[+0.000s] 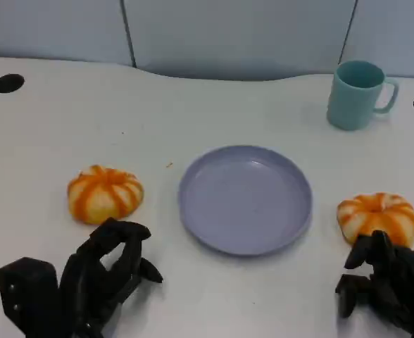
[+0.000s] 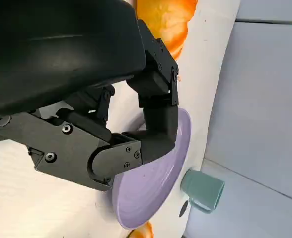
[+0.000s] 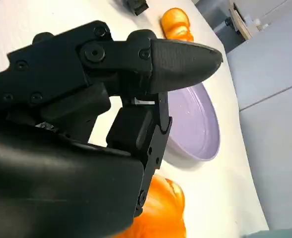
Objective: Grasp the bread from the table and place it into the plate.
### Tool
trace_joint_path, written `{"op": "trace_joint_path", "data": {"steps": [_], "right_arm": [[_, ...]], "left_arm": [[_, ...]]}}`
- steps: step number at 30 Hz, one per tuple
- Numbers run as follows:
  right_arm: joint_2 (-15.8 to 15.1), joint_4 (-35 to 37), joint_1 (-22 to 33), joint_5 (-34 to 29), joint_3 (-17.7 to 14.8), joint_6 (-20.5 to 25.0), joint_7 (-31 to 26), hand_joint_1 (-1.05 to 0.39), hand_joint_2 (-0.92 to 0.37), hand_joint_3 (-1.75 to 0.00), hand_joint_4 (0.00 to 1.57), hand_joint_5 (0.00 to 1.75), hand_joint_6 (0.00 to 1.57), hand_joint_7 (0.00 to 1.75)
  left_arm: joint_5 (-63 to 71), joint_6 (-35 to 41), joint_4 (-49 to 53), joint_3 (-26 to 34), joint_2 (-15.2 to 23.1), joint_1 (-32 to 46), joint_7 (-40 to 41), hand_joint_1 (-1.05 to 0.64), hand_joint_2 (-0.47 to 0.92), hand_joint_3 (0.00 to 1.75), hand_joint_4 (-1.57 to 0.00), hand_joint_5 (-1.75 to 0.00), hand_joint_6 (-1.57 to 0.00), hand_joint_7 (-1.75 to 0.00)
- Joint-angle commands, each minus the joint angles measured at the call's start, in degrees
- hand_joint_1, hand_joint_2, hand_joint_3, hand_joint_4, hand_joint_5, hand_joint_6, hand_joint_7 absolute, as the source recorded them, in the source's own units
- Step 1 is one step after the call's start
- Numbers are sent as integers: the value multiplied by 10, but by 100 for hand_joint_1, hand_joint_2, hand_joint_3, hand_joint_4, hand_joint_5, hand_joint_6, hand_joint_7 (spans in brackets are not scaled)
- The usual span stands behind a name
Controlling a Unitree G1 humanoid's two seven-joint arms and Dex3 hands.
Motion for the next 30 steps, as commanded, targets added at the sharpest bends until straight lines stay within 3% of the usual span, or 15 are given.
{"op": "trace_joint_path", "data": {"steps": [1, 6, 9, 12, 15, 16, 20, 25, 30], "right_arm": [[-3, 2, 12, -7, 0, 19, -13, -46, -92, -49, 132, 119, 122, 104], [-1, 1, 10, -10, 3, 21, -18, -45, -92, -49, 132, 118, 122, 104], [0, 7, 7, -9, 5, 19, -15, -46, -92, -48, 132, 118, 122, 103], [2, 2, 7, -8, 7, 26, -19, -45, -92, -47, 134, 118, 123, 103], [5, -2, 8, -7, 9, 28, -19, -46, -92, -47, 134, 118, 123, 103], [5, -1, 8, -7, 9, 27, -17, -46, -92, -47, 133, 117, 123, 103], [6, 6, 5, -5, 8, 22, -13, -46, -92, -46, 133, 116, 122, 101], [7, -3, 7, -4, 9, 35, -21, -46, -92, -45, 135, 112, 125, 98], [5, 6, 5, 0, 6, 30, -7, -45, -92, -49, 133, 113, 123, 99]], "left_arm": [[2, -13, 14, 6, 11, -7, -8, -53, 80, 69, -69, -164, -58, -140], [15, -48, 30, 4, 13, -12, -10, -52, 78, 73, -67, -164, -57, -141], [29, -78, 32, 0, 16, -14, -6, -53, 76, 72, -65, -158, -58, -131], [79, -154, 48, -9, 33, -21, 10, -45, 75, 70, -53, -137, -52, -99], [130, -247, 81, -18, 61, -36, 17, -42, 88, 44, -42, -112, -53, -50], [147, -278, 92, -22, 71, -42, 21, -44, 90, 43, -37, -104, -50, -37], [278, -373, 97, -42, 124, -58, 105, -55, 92, 38, -22, -80, -43, -16], [478, -381, 49, -67, 193, -69, 266, -59, 92, 32, -1, -74, -29, -3], [636, -271, -53, -102, 244, -56, 368, -65, 92, 26, 0, -43, -13, -1]]}}
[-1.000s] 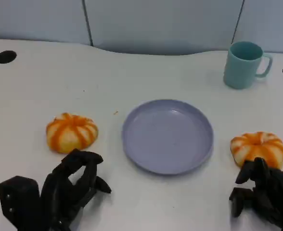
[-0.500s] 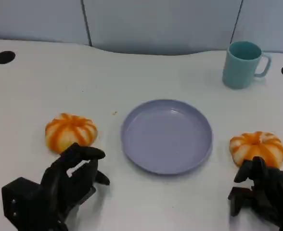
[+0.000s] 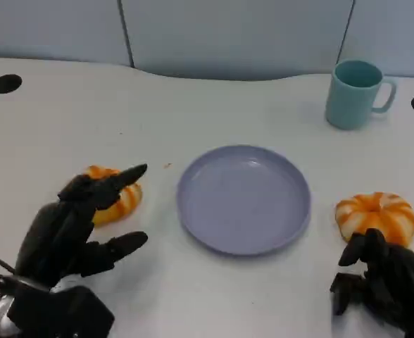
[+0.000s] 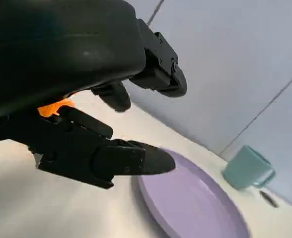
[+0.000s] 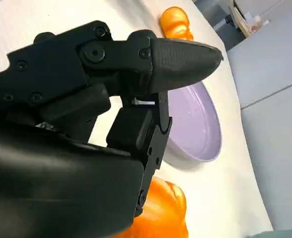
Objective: Grasp the bread from the table and place it into the plate.
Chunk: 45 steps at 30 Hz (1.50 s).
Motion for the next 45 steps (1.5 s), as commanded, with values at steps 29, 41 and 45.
{"op": "trace_joint_path", "data": {"steps": [29, 41, 45], "right_arm": [[5, -9, 26, -14, 5, 13, -16, -46, -92, -46, 135, 112, 124, 99], [1, -8, 30, -6, 4, 8, -5, -46, -92, -47, 134, 114, 123, 100], [-2, 4, 30, -4, 1, -8, 13, -45, -92, -50, 132, 114, 121, 99]], "left_arm": [[181, 349, 230, -279, 55, -304, -86, -67, 87, 1, 0, 0, 0, 0], [153, 362, 360, -326, 12, -367, -89, -70, 84, 0, 0, 0, 0, 0], [143, 371, 425, -340, -14, -395, -96, -71, 81, 0, 0, 0, 0, 0]]}}
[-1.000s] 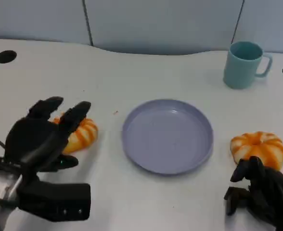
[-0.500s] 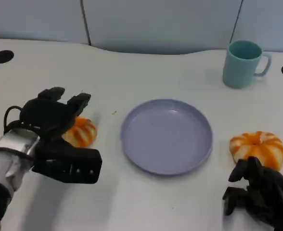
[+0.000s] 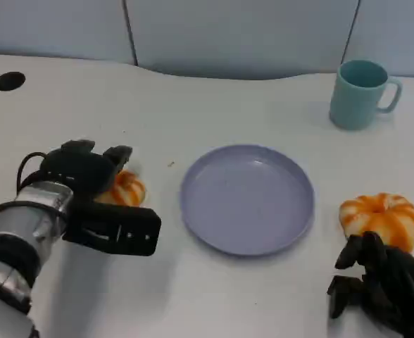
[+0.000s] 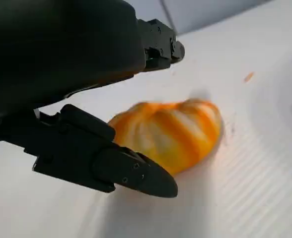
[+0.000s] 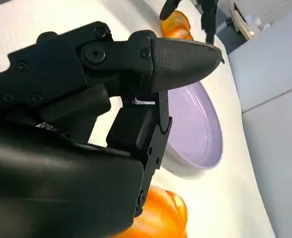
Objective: Grasp the bread from the table and place it into the plate.
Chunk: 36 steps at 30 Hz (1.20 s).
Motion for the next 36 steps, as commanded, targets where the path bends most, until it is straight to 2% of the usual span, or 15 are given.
{"op": "trace_joint_path", "data": {"steps": [1, 6, 14, 18, 21, 22, 23, 26, 27, 29, 31, 32, 33, 34, 36], "right_arm": [[-7, 21, 15, -4, -4, 0, 10, -45, -92, -50, 132, 114, 121, 99], [-8, -1, 27, 3, -9, 26, 0, -48, -92, -44, 133, 115, 125, 97], [-10, -20, 40, 1, -11, 33, 1, -46, -92, -46, 131, 116, 123, 98], [-10, -34, 47, 8, -14, 48, 0, -46, -92, -45, 129, 117, 121, 100], [-10, -53, 55, 7, -14, 59, -10, -46, -92, -45, 129, 118, 121, 102], [-10, -57, 57, 6, -14, 58, -12, -46, -92, -44, 129, 119, 121, 103], [-10, -60, 61, 6, -13, 55, -9, -46, -92, -44, 129, 119, 121, 103], [-12, -69, 67, 4, -14, 56, -14, -47, -92, -44, 128, 122, 120, 106], [-11, -71, 68, 5, -15, 57, -15, -47, -92, -44, 128, 122, 120, 106], [-12, -73, 68, 6, -16, 59, -15, -47, -92, -44, 127, 123, 120, 107], [-13, -77, 69, 7, -17, 64, -19, -47, -92, -45, 128, 124, 120, 107], [-12, -79, 69, 8, -17, 68, -22, -46, -92, -46, 128, 124, 120, 108], [-12, -81, 69, 9, -17, 71, -24, -46, -92, -46, 128, 124, 120, 108], [-12, -82, 69, 9, -18, 73, -26, -45, -92, -46, 128, 124, 120, 109], [-12, -82, 68, 10, -17, 78, -27, -45, -92, -47, 127, 124, 119, 109]], "left_arm": [[-12, 4, 46, -15, -16, -29, -5, -71, 81, 0, 0, 0, 0, 0], [-33, 8, 76, -14, -28, -43, -30, -70, 81, 0, 0, 0, -3, -2], [-34, 26, 87, -30, -40, -48, -41, -66, 80, 0, -6, -3, -7, -3], [-35, 34, 89, -33, -46, -40, -27, -57, 79, 0, -9, -5, -11, -4], [-36, 22, 88, -32, -45, -26, 18, -42, 78, 0, -17, -8, -19, -5], [-38, 13, 87, -31, -43, -22, 37, -29, 82, 1, -28, -11, -28, -5], [-35, 0, 85, -33, -39, -15, 73, -24, 83, 2, -33, -11, -31, -4], [-29, -30, 84, -41, -28, -3, 153, -15, 88, 6, -65, -22, -66, -10], [-30, -35, 85, -42, -26, -2, 165, -17, 90, 11, -71, -30, -77, -11], [-31, -41, 86, -44, -25, 2, 195, -19, 91, 14, -72, -65, -94, -9], [-28, -41, 86, -49, -26, 9, 234, -23, 92, 10, -75, -128, -113, -19], [-27, -41, 86, -51, -27, 11, 248, -23, 92, 17, -77, -155, -88, -97], [-26, -41, 87, -53, -27, 12, 255, -23, 92, 19, -78, -165, -72, -135], [-26, -41, 87, -54, -28, 12, 259, -23, 92, 20, -79, -171, -62, -158], [-25, -43, 87, -55, -28, 17, 280, -23, 92, 23, -78, -174, -57, -170]]}}
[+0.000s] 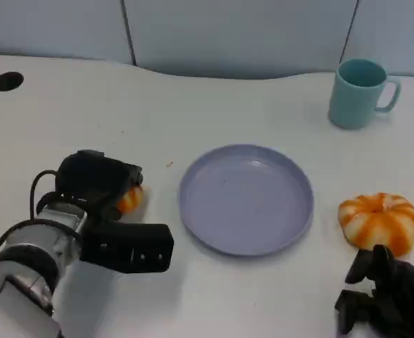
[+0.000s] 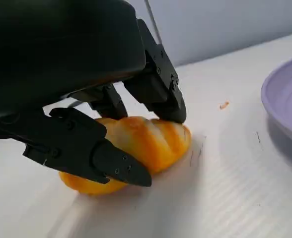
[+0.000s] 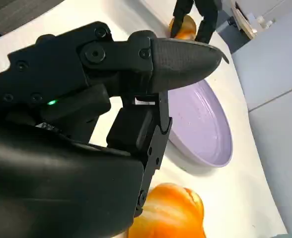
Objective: Grasp the bread from the table and place it into the plate.
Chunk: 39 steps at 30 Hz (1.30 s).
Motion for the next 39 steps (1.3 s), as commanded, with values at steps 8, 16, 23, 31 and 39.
{"op": "trace_joint_path", "data": {"steps": [8, 16, 23, 31, 39], "right_arm": [[-9, 22, 6, -6, -3, -8, 5, -46, -92, -46, 127, 125, 118, 110], [-11, 43, -3, -10, -1, -24, 17, -46, -92, -47, 127, 124, 117, 109], [-10, 64, -13, -7, -4, -32, 27, -46, -92, -46, 128, 121, 120, 102], [-11, 63, -16, -6, -1, -21, 23, -47, -92, -46, 129, 119, 121, 101], [-11, 61, -15, -4, -2, -20, 27, -44, -92, -48, 127, 121, 118, 104]], "left_arm": [[-62, -37, -5, 52, 2, 14, 75, -16, 92, 29, -73, -175, -54, -175], [-151, -98, -19, 142, -32, 0, 126, -13, 76, 61, -76, -175, -57, -175], [-225, -186, -38, 205, -77, -23, 85, -10, 57, 103, -84, -175, -67, -175], [-215, -254, -43, 183, -91, -61, -37, -11, 39, 146, -90, -175, -72, -175], [-186, -263, -43, 141, -109, -89, -103, -19, 36, 146, -88, -175, -75, -175]]}}
